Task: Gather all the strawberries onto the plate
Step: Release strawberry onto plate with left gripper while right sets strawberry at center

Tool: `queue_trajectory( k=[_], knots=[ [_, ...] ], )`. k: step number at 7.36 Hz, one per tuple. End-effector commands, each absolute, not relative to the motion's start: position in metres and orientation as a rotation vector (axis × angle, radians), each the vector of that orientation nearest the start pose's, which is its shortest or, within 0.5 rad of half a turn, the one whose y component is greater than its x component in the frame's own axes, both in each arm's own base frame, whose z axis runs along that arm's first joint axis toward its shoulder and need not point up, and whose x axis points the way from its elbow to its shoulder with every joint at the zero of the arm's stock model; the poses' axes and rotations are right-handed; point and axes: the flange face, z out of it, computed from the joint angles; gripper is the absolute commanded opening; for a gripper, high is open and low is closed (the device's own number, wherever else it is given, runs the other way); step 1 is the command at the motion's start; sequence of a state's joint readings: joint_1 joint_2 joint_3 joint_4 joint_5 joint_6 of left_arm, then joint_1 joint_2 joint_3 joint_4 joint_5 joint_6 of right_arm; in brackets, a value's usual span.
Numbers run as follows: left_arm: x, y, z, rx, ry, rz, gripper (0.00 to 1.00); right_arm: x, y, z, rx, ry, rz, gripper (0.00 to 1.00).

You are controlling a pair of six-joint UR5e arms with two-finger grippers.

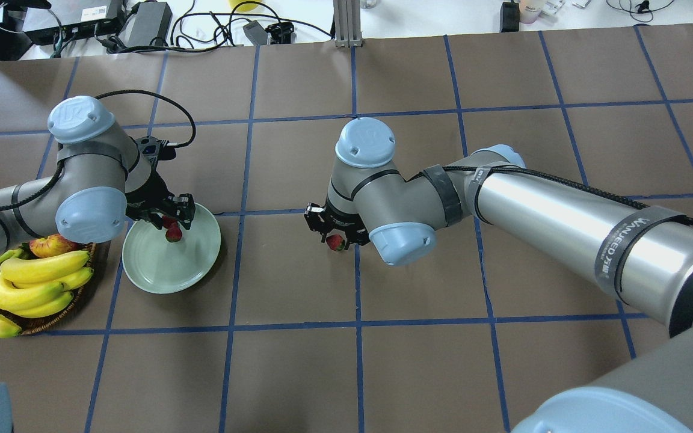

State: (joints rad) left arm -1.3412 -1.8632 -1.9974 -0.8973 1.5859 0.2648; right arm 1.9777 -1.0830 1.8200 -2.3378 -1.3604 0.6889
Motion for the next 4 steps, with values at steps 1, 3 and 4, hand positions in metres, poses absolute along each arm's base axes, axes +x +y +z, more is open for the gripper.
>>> queue_trajectory(
  k=[1, 3, 4],
  knots=[
    [-0.015, -0.550, 0.246, 0.076, 3.117, -0.042, 1.00, 0.374, -0.482, 0.179, 0.394, 2.930, 0.118, 1.00],
    [-0.052, -0.552, 0.295, 0.157, 3.112, -0.053, 1.00, 0.342, -0.497, 0.227, 0.236, 3.025, -0.048, 1.00],
    [-0.083, -0.546, 0.306, 0.200, 3.115, -0.073, 1.00, 0.308, -0.501, 0.257, 0.220, 3.043, -0.011, 1.00]
  ],
)
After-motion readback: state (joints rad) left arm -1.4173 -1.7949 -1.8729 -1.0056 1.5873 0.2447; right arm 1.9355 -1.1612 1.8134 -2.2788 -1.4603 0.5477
